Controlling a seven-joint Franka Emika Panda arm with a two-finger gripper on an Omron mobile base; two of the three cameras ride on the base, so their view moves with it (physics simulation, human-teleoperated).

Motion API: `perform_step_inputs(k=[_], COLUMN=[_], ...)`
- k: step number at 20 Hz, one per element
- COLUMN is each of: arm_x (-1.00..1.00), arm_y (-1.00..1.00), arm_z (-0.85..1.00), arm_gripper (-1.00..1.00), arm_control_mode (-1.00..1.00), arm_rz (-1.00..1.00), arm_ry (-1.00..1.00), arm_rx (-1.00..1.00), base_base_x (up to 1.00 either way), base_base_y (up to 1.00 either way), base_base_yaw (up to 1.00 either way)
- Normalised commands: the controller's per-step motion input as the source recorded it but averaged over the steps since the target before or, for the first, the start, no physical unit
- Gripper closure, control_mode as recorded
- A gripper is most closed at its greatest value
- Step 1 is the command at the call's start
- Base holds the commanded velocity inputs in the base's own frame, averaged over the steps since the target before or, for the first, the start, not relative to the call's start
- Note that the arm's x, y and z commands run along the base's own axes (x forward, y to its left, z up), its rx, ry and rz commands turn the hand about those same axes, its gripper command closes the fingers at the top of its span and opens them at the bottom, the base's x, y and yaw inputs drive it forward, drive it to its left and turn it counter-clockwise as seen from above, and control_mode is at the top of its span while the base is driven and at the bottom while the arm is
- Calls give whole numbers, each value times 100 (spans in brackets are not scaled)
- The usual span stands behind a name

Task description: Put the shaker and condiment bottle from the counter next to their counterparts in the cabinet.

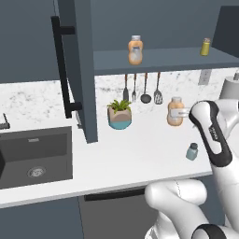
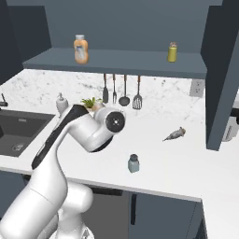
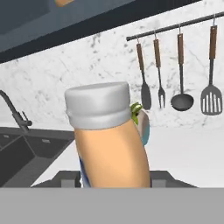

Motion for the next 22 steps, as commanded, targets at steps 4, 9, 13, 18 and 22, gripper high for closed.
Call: perform_step_inputs(k=[4,9,13,18,22], arm_x=[-25,-12,-5,-16,-18], arm_y=[26,30,23,3,0], arm_z=[75,82,90,82,71], arm_gripper=[100,100,100,100,100], arm_control_mode=[-100,-100,-100,-100,-100], arm_rz=[-4,-2,-2,-5,-11], arm_ry=[-15,-9,-5,-6,-4], arm_rx=[0,-8,-10,-4,0], base_base_x=[0,0,0,0,0], base_base_y=[0,0,0,0,0], base_base_yaw=[0,0,0,0,0])
